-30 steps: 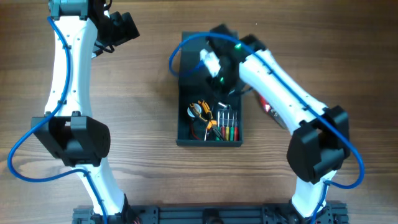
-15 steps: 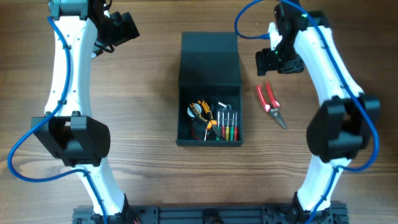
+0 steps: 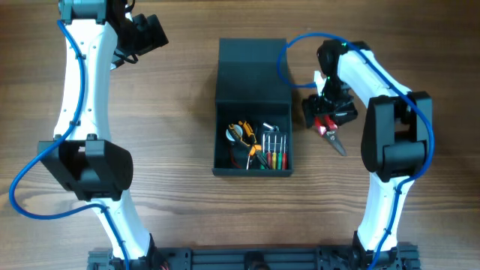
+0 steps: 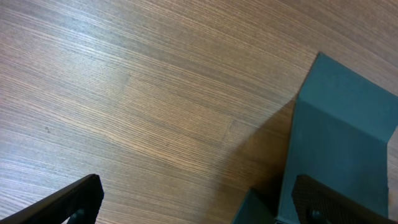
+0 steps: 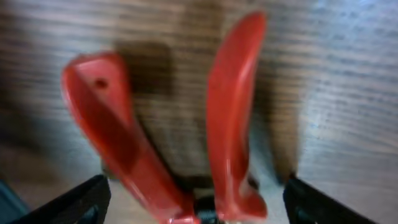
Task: Pack container
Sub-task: 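Close the right gripper on the red snips handles and lift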
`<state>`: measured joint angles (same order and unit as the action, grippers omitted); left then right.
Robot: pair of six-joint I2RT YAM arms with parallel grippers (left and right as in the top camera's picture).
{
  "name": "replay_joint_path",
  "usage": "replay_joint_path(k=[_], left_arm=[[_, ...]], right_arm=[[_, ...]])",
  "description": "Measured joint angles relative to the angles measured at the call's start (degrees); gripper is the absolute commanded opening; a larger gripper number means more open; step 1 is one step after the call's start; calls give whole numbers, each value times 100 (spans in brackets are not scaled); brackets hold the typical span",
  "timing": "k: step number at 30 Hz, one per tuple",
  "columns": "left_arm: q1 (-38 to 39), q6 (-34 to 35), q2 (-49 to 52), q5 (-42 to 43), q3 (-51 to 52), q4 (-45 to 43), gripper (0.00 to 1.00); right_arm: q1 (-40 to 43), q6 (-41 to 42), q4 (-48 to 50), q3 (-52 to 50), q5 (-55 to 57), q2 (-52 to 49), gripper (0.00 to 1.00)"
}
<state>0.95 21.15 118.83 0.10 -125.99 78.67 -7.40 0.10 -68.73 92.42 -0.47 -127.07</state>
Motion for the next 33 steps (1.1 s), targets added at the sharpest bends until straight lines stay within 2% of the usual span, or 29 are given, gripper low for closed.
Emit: replay_joint_path(k=[8, 12, 19, 22, 25, 30, 33], left_arm=[[0, 0, 0, 0, -2, 0, 100], [0, 0, 0, 0, 0, -2, 100], [0, 0, 0, 0, -2, -2, 100], [0, 0, 0, 0, -2, -2, 100], [0, 0, 0, 0, -2, 0, 100], [0, 0, 0, 0, 0, 0, 100], [0, 0, 0, -2, -2, 4, 100]], right_arm=[[0, -122, 199, -208, 13, 140, 84], [31, -166, 205, -208, 28, 140, 68], [39, -245, 238, -208, -61, 146, 32], [46, -275, 240, -208, -166, 160, 28], [46, -275, 240, -208, -197, 160, 28], [42, -278, 173, -111, -433, 170, 33], [33, -280, -195, 422, -579, 184, 33]])
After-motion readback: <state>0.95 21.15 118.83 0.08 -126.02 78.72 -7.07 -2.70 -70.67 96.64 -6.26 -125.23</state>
